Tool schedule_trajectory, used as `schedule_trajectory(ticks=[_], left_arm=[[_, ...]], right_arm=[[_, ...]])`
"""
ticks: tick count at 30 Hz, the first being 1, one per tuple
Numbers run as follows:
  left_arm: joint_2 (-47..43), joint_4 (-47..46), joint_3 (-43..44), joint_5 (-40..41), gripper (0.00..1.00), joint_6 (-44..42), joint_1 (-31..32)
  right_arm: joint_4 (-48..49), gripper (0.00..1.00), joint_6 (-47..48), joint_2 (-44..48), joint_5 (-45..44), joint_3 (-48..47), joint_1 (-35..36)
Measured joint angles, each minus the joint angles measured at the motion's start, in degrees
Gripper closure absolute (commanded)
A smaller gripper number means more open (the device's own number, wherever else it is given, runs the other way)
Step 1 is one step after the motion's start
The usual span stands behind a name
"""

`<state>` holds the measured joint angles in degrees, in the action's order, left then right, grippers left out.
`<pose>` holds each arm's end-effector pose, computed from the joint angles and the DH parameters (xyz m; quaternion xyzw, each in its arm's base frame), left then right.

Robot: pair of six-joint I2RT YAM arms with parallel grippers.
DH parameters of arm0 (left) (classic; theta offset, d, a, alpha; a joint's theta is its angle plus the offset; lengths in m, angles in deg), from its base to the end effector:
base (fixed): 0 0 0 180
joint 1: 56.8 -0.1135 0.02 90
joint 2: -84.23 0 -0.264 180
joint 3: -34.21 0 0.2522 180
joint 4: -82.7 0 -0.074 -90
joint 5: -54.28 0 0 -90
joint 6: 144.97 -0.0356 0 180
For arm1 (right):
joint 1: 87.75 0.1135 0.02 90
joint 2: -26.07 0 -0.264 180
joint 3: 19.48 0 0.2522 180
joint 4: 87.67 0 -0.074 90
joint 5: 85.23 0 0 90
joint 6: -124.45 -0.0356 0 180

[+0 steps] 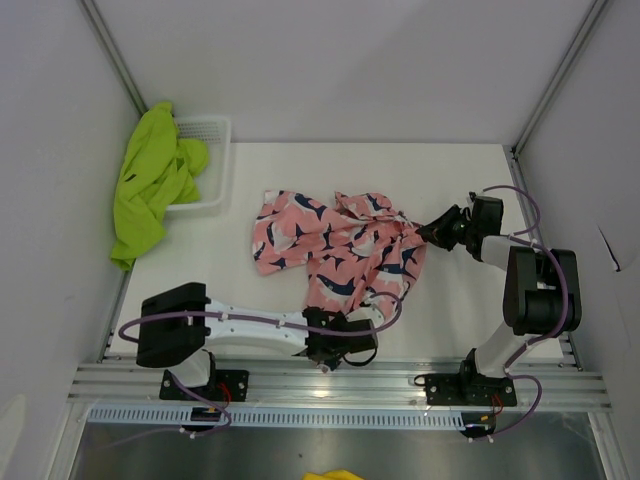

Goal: Fold and stack the shorts
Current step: Flatten the shorts out

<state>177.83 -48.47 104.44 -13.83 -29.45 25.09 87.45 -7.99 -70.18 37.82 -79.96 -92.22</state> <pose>0.0556 -0.2959 0.1750 0.4323 0.8688 -0.0114 0.2411 0.3327 -0.0065 0.1609 0.2378 0.8464 0.3746 0.2944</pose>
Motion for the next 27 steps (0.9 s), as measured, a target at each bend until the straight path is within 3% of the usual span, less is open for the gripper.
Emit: schedule_trajectory(ticks=[1, 6, 11, 17, 27], left_arm=[[0.0, 0.0, 0.0, -0.2, 1.00, -0.2, -0.2], [-5.3, -4.7, -5.4, -9.1, 1.00, 0.2, -4.2], [-22.6, -12.7, -15.3, -26.3, 1.00, 1.6, -15.0], [-30.3, -15.3, -15.7, -35.7, 1.00, 1.7, -22.6], [-26.4, -31.5, -18.8, -65.4, 1.00, 10.8, -53.6]], right_arm=[[0.0, 0.90, 0.0, 0.0, 0.0, 0.0, 0.0], [0.0, 0.90, 0.0, 0.0, 0.0, 0.0, 0.0], [0.0, 0.91, 0.0, 0.0, 0.4, 0.0, 0.2], [0.1, 0.91, 0.0, 0.0, 0.7, 0.0, 0.4], [0.3, 0.97, 0.0, -0.8, 0.8, 0.0, 0.4]])
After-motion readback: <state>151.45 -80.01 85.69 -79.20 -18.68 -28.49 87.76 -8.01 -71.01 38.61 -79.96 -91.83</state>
